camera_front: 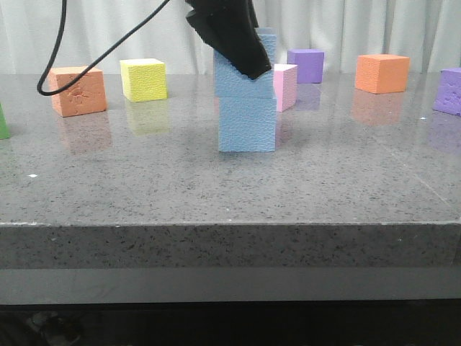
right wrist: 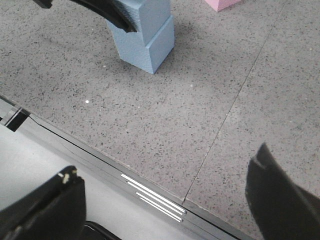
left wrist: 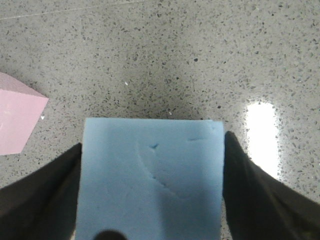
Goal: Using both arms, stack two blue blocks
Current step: 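Lower the held cube onto the placed light-blue cube, then open the left gripper and raise it off the stack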
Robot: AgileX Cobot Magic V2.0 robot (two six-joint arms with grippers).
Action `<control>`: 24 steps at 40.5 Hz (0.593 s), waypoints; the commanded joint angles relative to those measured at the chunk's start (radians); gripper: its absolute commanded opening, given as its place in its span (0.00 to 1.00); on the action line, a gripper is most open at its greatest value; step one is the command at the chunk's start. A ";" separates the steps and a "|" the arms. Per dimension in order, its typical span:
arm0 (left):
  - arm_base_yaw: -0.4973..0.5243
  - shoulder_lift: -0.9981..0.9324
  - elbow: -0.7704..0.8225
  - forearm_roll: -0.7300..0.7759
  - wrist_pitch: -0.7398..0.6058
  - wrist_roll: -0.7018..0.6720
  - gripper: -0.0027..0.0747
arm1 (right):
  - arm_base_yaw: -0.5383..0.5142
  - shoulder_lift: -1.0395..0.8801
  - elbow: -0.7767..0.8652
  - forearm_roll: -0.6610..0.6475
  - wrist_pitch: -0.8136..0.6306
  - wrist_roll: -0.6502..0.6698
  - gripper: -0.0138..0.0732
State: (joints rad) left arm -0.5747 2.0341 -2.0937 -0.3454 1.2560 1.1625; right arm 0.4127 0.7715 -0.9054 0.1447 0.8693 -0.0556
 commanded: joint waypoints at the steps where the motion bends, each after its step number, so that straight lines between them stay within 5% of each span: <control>1: -0.007 -0.053 -0.025 -0.036 0.011 -0.005 0.73 | 0.001 -0.005 -0.025 0.008 -0.062 -0.002 0.91; 24: -0.007 -0.201 -0.029 -0.041 -0.026 -0.177 0.77 | 0.001 -0.005 -0.025 0.008 -0.062 -0.002 0.91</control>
State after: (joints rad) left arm -0.5747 1.9266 -2.0937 -0.3492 1.2560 1.0665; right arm 0.4127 0.7715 -0.9054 0.1447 0.8693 -0.0549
